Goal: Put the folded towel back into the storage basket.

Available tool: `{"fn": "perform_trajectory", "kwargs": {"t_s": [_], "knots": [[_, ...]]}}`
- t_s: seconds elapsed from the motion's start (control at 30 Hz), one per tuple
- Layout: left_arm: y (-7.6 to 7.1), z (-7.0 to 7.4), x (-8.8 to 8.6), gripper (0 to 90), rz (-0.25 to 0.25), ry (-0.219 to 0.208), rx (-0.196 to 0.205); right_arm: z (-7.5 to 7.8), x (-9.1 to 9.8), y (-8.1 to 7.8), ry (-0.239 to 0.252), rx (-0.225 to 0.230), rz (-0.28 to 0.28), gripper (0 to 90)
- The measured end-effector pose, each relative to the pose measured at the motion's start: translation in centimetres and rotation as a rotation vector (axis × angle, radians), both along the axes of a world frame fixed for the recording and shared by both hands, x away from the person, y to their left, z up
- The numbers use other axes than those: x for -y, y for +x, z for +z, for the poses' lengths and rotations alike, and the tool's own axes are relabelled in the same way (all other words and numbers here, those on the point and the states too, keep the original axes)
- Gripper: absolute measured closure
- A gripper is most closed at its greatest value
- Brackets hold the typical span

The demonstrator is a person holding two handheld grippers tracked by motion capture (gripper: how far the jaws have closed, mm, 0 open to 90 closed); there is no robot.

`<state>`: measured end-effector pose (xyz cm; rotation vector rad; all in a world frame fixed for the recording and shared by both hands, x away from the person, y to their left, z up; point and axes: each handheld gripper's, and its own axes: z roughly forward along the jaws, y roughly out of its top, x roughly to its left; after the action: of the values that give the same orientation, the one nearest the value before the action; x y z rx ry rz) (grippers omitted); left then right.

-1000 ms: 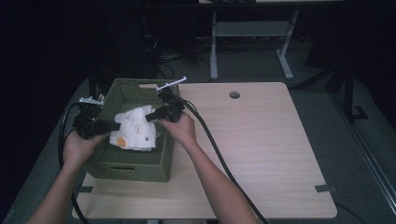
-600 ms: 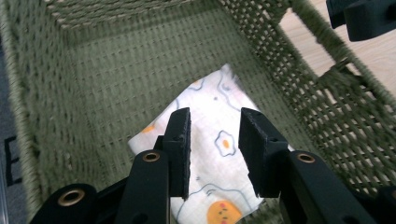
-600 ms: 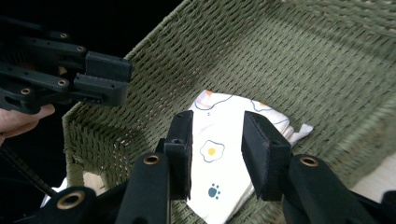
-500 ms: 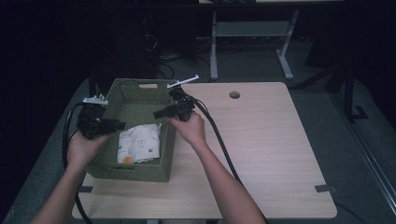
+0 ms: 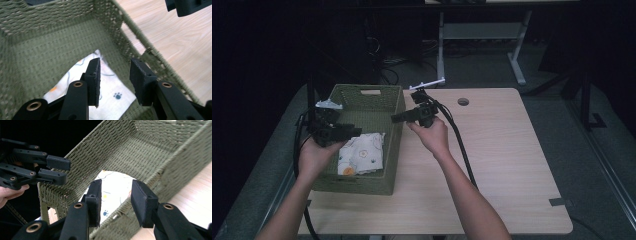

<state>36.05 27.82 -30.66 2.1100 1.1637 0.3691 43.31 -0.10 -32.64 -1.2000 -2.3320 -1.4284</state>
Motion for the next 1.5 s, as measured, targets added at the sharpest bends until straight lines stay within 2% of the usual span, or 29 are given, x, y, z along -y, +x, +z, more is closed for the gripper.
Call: {"fn": "perform_trajectory", "kwargs": {"t_s": [0.13, 0.47, 0.97, 1.5], "knots": [[0.1, 0.3, 1.2, 61.3, -0.017, -0.018, 0.008, 0.4, 1.4, -0.3, 0.008, 0.012, -0.011, 59.3], [0.3, 0.1, 4.3, 59.6, -0.061, -0.02, 0.009, 0.3, 5.0, -0.6, 0.004, 0.009, -0.047, 57.9], [0.0, 0.0, 9.1, 55.3, -0.127, -0.018, 0.016, 0.1, 11.4, -1.4, 0.006, 0.007, -0.124, 51.8], [-0.4, -0.5, 13.7, 51.2, -0.182, -0.035, 0.016, -0.7, 17.7, -3.1, 0.0, 0.007, -0.208, 48.6]]}}
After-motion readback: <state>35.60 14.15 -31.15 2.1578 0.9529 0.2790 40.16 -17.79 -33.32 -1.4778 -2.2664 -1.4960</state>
